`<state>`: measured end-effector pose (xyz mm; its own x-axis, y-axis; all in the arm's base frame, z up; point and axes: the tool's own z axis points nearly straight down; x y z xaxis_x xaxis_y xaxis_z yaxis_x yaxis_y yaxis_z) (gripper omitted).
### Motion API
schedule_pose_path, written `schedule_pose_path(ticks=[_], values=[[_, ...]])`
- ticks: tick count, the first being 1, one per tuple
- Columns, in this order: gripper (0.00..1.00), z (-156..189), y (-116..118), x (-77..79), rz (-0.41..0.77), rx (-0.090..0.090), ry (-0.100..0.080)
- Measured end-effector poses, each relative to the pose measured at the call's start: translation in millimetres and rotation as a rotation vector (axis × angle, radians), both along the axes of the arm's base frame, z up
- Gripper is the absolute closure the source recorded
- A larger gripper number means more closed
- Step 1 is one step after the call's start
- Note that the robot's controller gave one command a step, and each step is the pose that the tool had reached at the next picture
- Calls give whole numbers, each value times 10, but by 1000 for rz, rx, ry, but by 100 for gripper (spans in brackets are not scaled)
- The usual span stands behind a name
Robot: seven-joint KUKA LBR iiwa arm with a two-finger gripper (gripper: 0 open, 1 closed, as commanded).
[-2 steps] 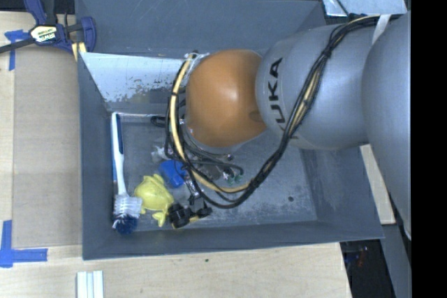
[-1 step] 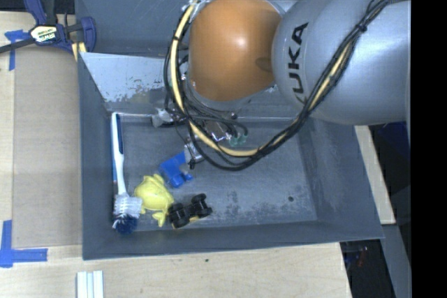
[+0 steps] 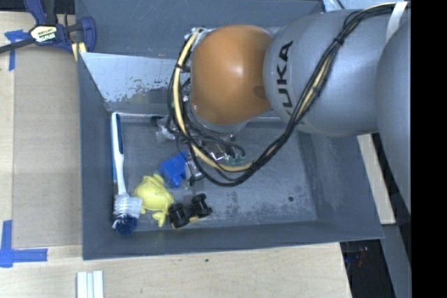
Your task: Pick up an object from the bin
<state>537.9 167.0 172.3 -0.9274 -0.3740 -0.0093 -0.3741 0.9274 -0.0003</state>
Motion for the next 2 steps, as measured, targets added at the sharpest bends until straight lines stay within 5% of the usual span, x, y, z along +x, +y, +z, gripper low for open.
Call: schedule_pose_path(ticks=[1, 2], values=[[0, -282, -116, 70, 62, 0, -2], [0, -372, -165, 134, 360, -3, -1]])
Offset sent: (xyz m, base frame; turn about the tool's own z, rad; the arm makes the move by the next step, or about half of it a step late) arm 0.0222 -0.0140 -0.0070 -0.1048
